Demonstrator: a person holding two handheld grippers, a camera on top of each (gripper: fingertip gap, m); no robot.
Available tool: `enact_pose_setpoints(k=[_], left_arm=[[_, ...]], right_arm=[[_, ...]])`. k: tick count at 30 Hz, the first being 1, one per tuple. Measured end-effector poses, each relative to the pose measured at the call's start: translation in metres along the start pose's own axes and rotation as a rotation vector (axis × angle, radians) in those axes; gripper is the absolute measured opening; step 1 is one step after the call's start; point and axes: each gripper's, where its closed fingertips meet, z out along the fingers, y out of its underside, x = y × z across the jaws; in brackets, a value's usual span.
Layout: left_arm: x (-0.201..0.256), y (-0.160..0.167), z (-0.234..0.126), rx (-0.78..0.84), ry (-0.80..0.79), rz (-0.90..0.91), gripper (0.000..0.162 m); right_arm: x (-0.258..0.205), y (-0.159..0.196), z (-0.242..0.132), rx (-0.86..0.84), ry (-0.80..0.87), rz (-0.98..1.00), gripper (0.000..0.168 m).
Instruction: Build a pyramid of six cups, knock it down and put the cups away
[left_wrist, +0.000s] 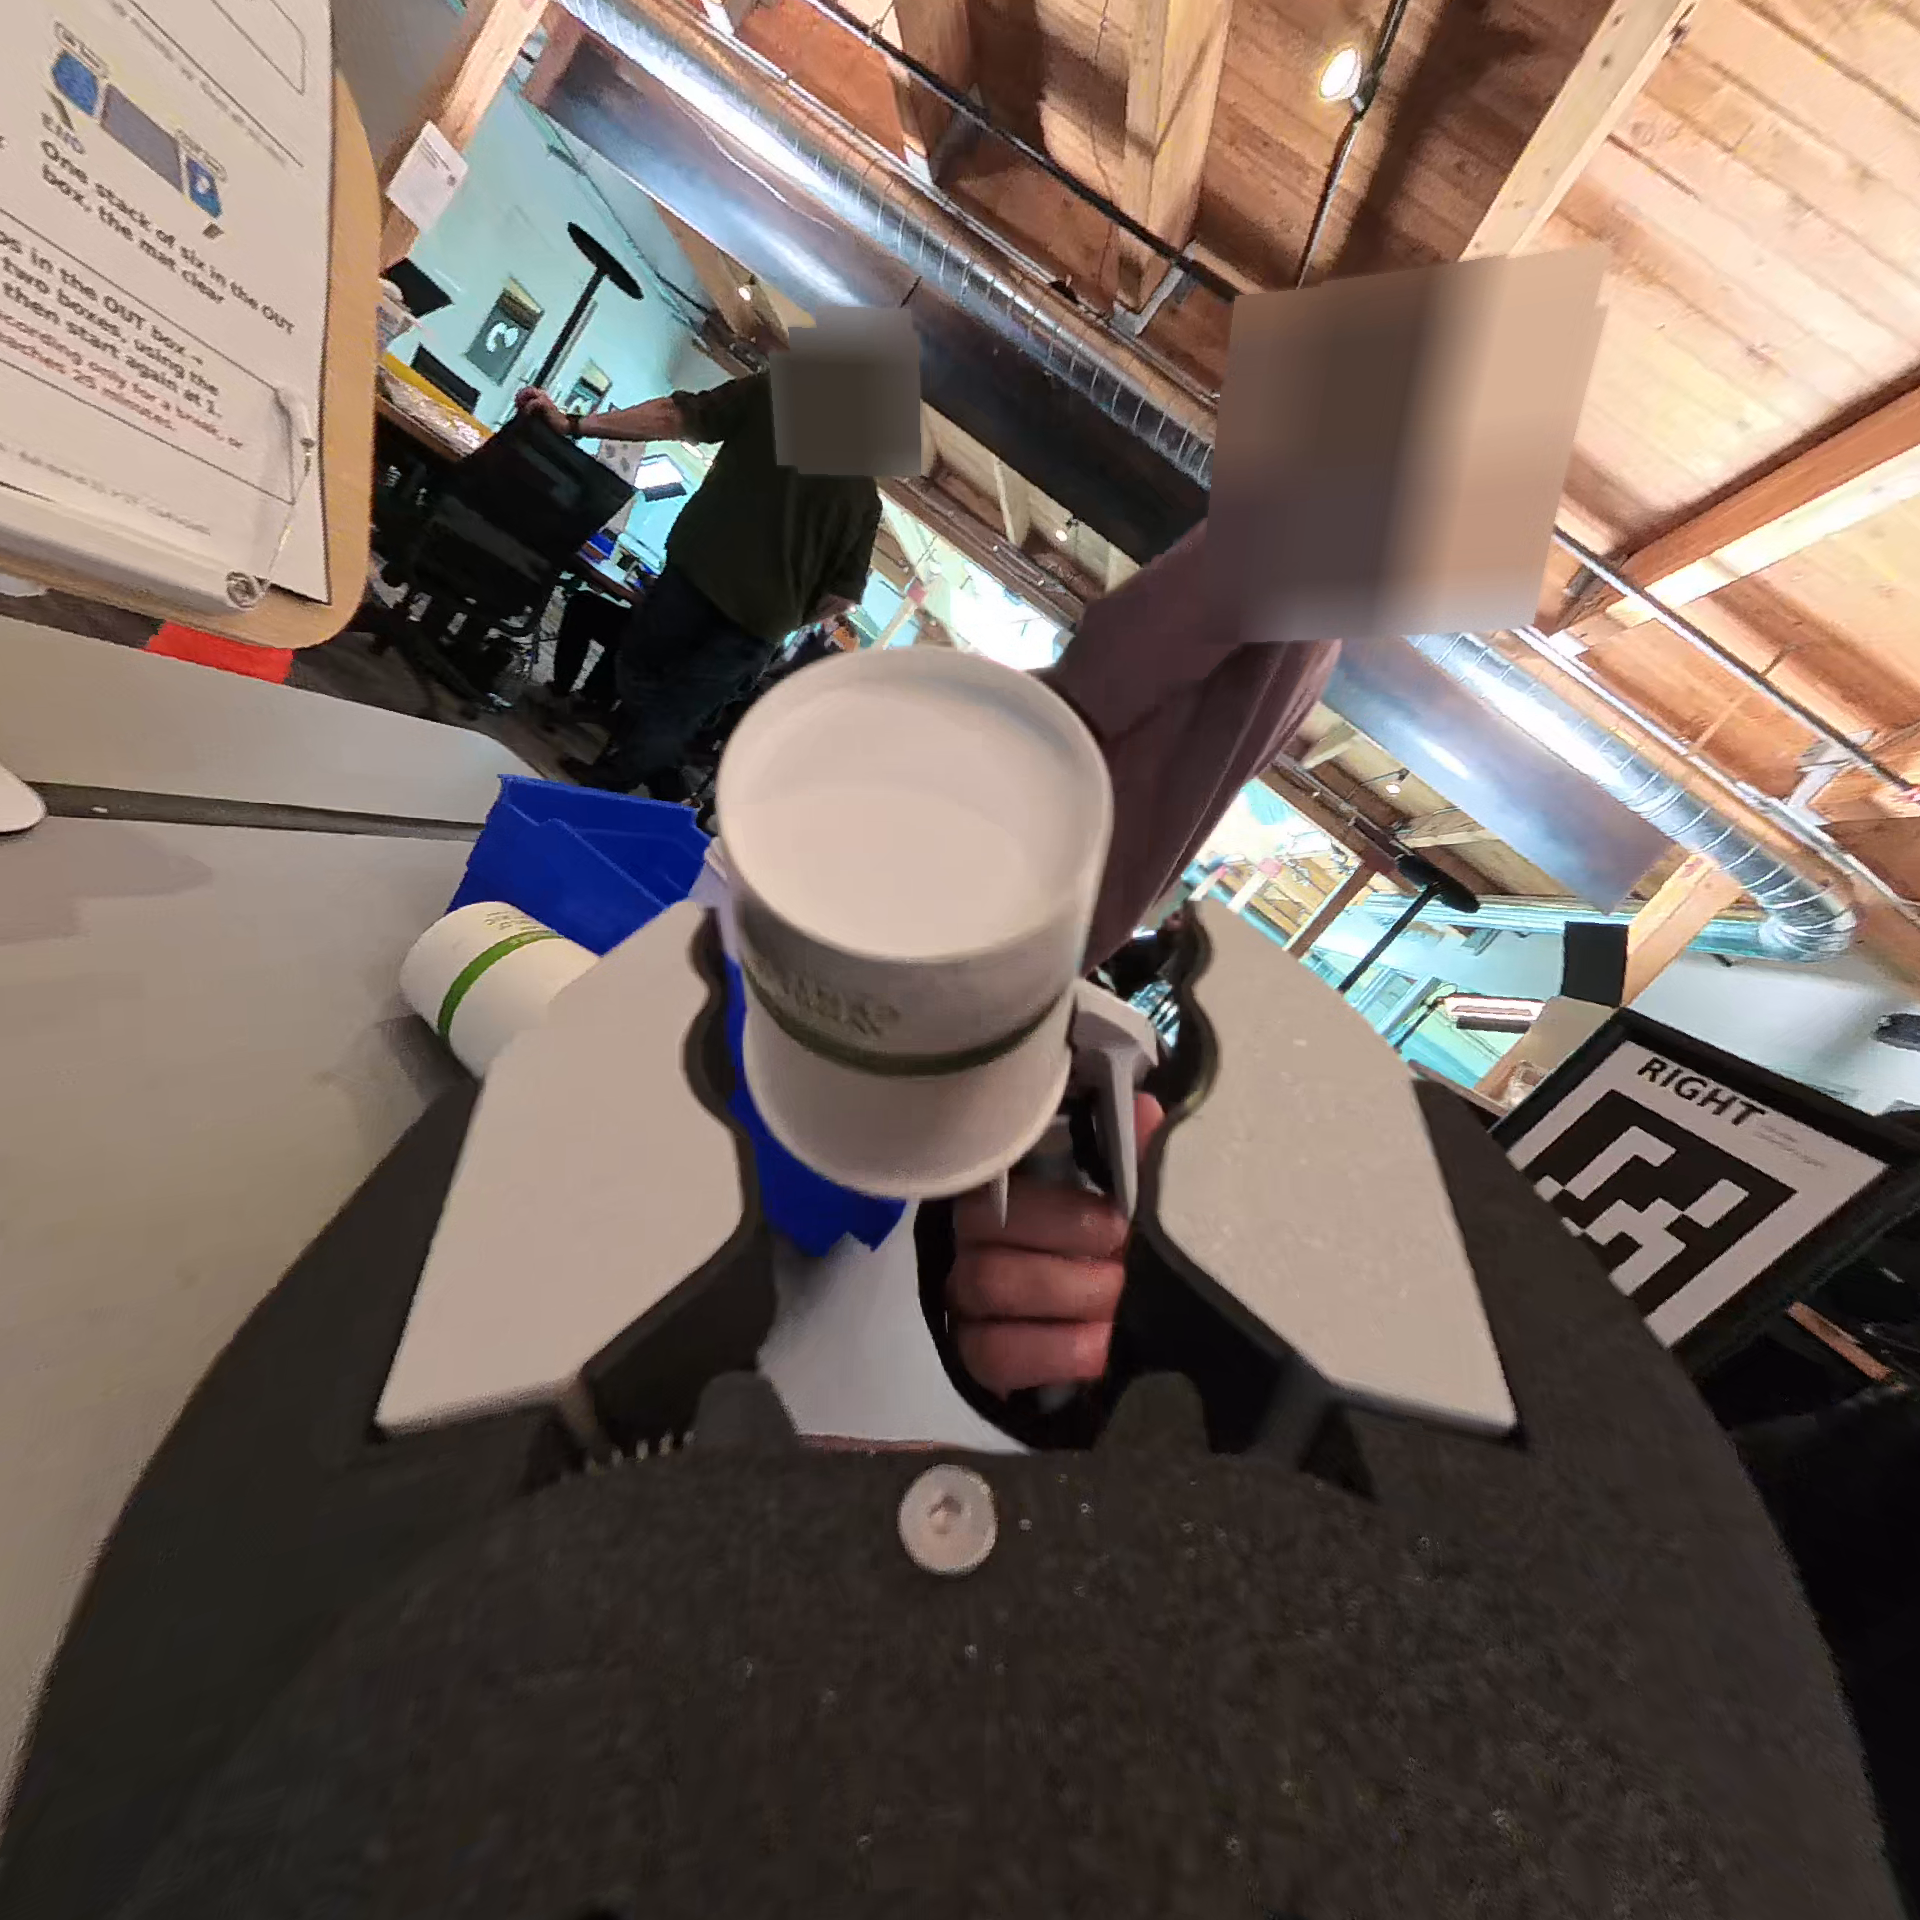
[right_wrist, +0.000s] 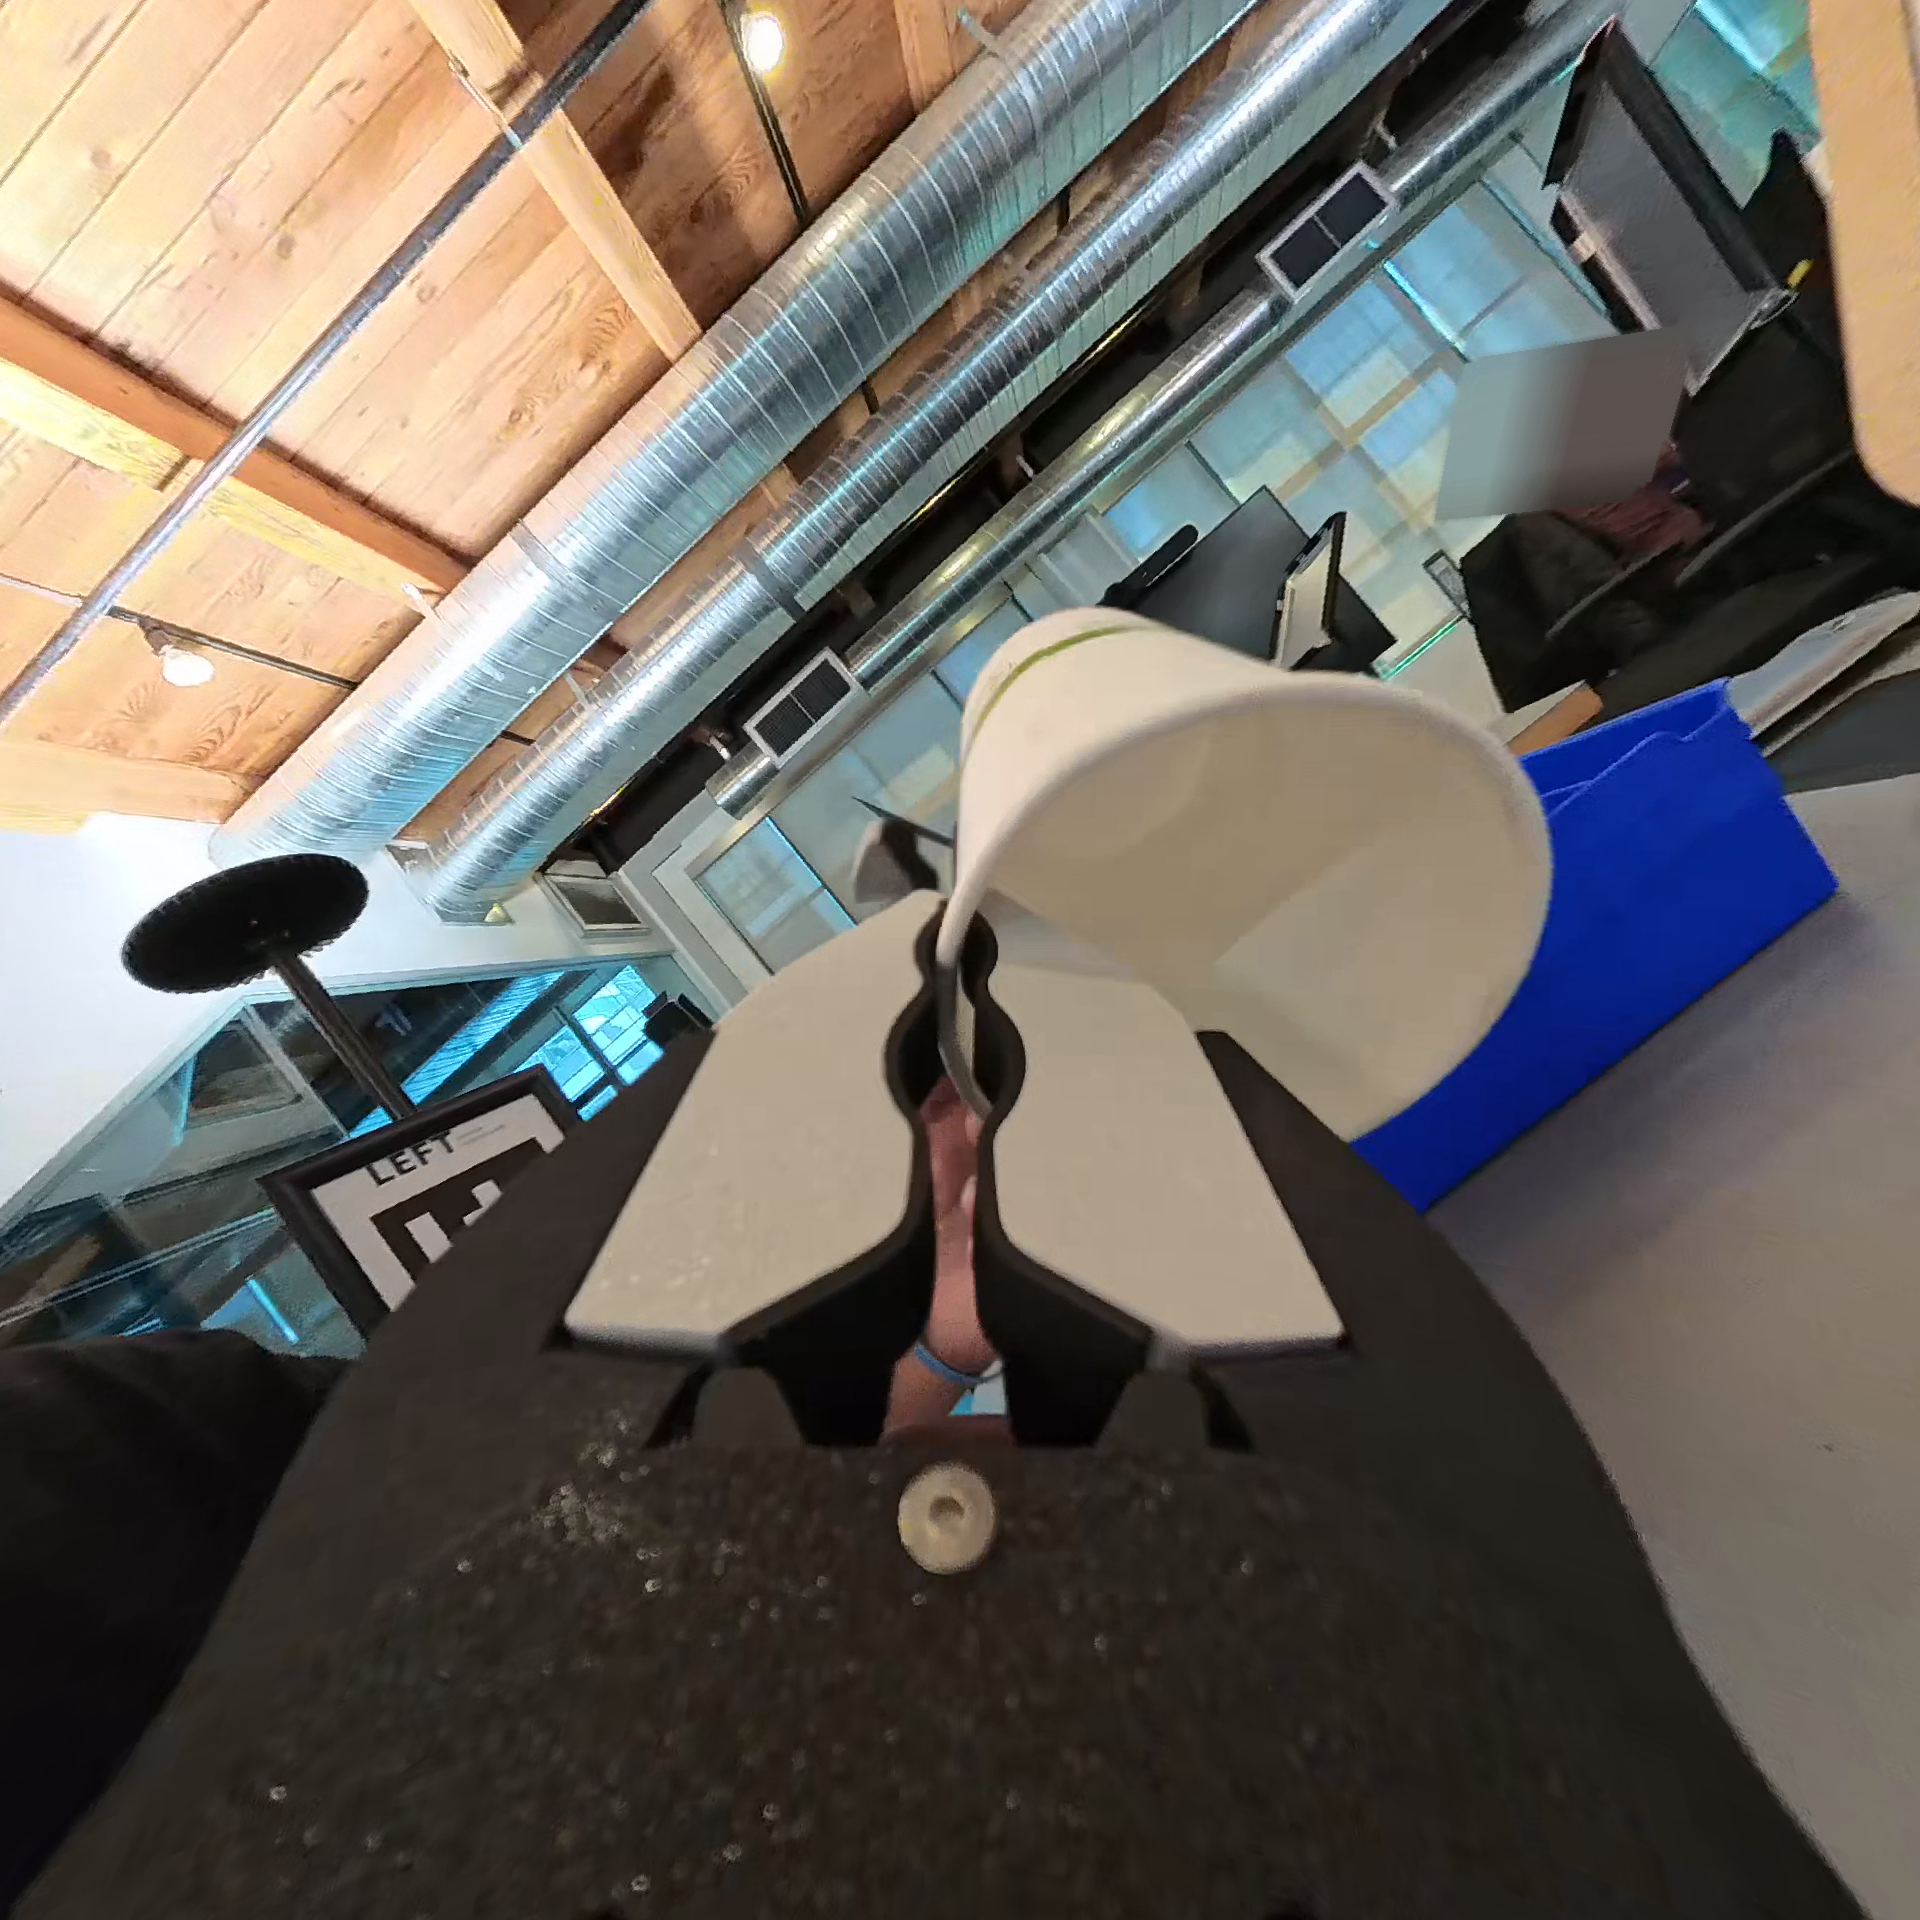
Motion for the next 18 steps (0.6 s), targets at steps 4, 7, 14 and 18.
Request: enact_pose_setpoints(k=[4, 7, 14, 18], left_arm=[[0.003, 0.021, -0.024, -0.035, -0.107, 0.064, 0.096], [0.015, 0.066, -0.036, -0.128, -0.168, 0.115, 0.094], [0.022, 0.163, -0.050, -0.458, -0.260, 0.238, 0.080], [0.026, 0.168, -0.048, -0.513, -0.231, 0.279, 0.080]], right_arm=[[-0.002, -0.013, -0.013, -0.015, 0.064, -0.105, 0.000], [-0.013, -0.031, -0.023, -0.024, 0.120, -0.254, 0.000], [-0.078, -0.121, -0.051, -0.225, 0.396, -0.870, 0.000], [-0.103, -0.220, -0.091, -0.423, 0.862, -1.326, 0.000]])
